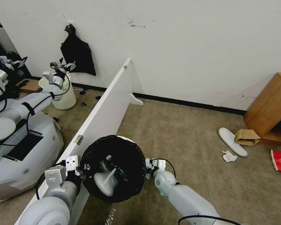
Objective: Pick up the trash bin, then pick up the garbage from the floor and place it into the trash bin.
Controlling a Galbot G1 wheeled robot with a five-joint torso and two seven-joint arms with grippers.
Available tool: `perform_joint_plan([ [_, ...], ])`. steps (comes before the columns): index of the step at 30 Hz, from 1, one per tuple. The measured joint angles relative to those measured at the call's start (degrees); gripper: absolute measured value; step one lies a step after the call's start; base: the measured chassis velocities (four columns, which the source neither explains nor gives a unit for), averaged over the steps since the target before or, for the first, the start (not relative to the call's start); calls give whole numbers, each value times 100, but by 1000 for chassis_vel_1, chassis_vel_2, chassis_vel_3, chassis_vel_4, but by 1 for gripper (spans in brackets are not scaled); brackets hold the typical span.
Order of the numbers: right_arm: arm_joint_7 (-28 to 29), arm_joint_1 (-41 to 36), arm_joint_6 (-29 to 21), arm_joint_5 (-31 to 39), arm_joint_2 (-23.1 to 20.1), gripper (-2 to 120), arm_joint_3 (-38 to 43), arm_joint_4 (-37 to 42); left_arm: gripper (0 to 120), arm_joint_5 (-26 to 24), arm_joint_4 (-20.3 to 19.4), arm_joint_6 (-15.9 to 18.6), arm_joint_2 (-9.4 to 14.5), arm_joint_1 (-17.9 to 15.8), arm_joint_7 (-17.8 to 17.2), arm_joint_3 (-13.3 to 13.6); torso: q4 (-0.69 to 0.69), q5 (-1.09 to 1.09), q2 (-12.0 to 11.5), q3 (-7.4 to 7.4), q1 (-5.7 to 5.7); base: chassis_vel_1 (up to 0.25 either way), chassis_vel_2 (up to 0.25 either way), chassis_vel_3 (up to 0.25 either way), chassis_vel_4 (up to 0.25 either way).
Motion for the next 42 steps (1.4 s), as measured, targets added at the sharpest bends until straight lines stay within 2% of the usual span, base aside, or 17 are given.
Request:
perform_joint_plan([
  [3, 33, -10, 0, 37, -12, 50, -29, 51, 2, 0, 0, 0, -1, -6, 0, 8, -1, 0, 0, 0, 0, 0, 0, 0, 0],
  [4, 44, -21, -2, 113, -7, 44, -115, 181, 2, -1, 0, 0, -5, -12, 10, 23, 9, 13, 0, 0, 0, 0, 0, 0, 0],
  [5, 44, -21, -2, 113, -7, 44, -115, 181, 2, -1, 0, 0, -5, -12, 10, 23, 9, 13, 0, 0, 0, 0, 0, 0, 0],
  [6, 91, -24, -4, 151, -19, 41, -152, 246, 2, 3, -1, 0, -8, -12, 7, 31, 16, 19, -1, 0, 0, 0, 0, 0, 0],
  [7, 119, -25, -5, 178, -42, 38, -168, 288, 2, 16, 6, 0, -10, -14, -1, 37, 10, 6, -1, 0, 0, 0, 0, 0, 0],
  [8, 119, -25, -5, 178, -42, 38, -168, 288, 2, 16, 6, 0, -10, -14, -1, 37, 10, 6, -1, 0, 0, 0, 0, 0, 0],
  [10, 202, -52, -30, 305, -80, 26, -268, 511, 2, 19, 9, 1, -20, -20, 6, 68, 14, 23, -2, 2, 1, 0, 0, 0, 0],
  [11, 202, -52, -30, 305, -80, 26, -268, 511, 2, 19, 9, 1, -20, -20, 6, 68, 14, 23, -2, 2, 1, 0, 0, 0, 0],
  [12, 268, -54, -52, 392, -126, 22, -309, 658, 2, 25, 12, 1, -26, -28, 3, 76, 12, 12, -2, 2, 1, 0, 0, 0, 0],
  [13, 329, -47, -52, 435, -169, 15, -329, 789, 2, 27, 17, 1, -30, -34, 2, 86, 11, 9, -2, 1, 1, 0, 0, 0, 0],
  [15, 381, -37, -52, 487, -202, 12, -359, 914, 2, 29, 19, 1, -33, -43, 2, 98, 11, 12, -2, 0, 1, 0, 0, 0, 0],
  [16, 491, -28, -52, 568, -271, 3, -394, 1072, 2, 34, 24, 1, -35, -56, 2, 115, 10, 8, -2, 0, 1, 0, 0, 0, 0],
  [18, 560, -14, -52, 628, -334, 0, -415, 1195, 2, 35, 30, 1, -36, -71, 2, 128, 6, 6, -2, -1, 1, 0, 0, 0, 0],
  [28, 803, 134, 33, 733, -714, 0, -404, 1696, 2, 20, 59, 1, -33, -168, -5, 228, 4, 5, 0, -3, 1, 0, 0, 0, 0],
  [42, 886, 361, 80, 722, -1093, 0, -144, 1913, 2, 116, 35, 1, -55, -156, 4, 397, 4, 4, 1, -2, 1, 0, 0, 0, 0],
])
